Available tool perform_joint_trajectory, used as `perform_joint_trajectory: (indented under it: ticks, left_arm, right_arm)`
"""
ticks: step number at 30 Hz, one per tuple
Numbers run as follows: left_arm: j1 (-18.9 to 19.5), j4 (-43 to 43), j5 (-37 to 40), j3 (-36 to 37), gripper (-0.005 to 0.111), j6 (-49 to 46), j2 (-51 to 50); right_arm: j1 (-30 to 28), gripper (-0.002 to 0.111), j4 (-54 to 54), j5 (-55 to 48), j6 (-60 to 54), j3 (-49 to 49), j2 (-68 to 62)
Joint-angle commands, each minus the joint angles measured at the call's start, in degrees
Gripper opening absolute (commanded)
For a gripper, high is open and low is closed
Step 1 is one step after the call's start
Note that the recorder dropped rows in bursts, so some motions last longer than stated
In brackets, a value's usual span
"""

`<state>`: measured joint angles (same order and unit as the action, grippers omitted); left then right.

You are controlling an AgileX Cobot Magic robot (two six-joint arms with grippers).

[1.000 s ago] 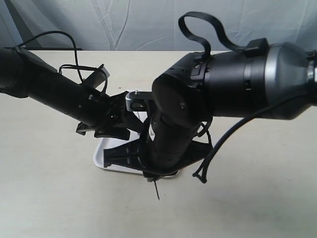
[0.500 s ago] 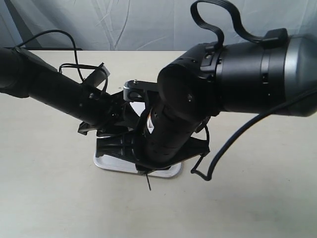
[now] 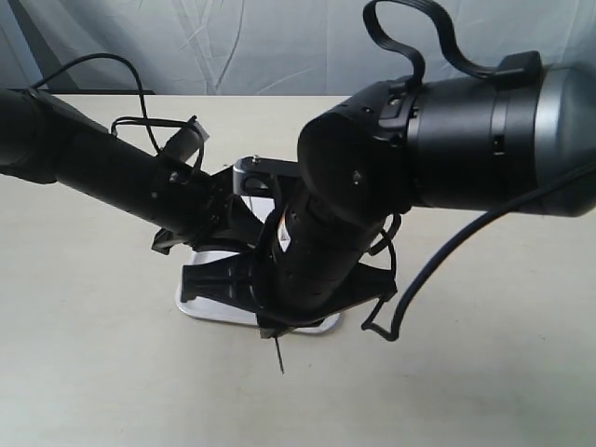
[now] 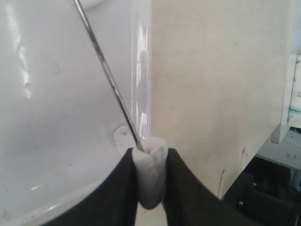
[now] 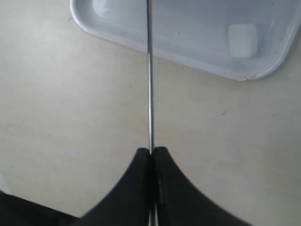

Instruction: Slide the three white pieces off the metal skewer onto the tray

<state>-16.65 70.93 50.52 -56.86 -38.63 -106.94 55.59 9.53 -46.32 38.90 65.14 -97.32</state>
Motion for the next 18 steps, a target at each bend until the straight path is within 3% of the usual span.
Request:
perform_joint_trajectory:
  ticks: [1,18]
  left_arm:
    - [0.05,-0.13,-3.71,-0.14,0.014,-1.01,0.26]
    - [0.05,-0.21,-8.47,-0.14,0.017,-1.01,0.26]
  right_arm:
    - [0.2,-0.001,7.23,-9.69,-6.84,0.34,0.44]
    - [12.64,-0.001,8.23,-23.64,-5.1,0.34,0.54]
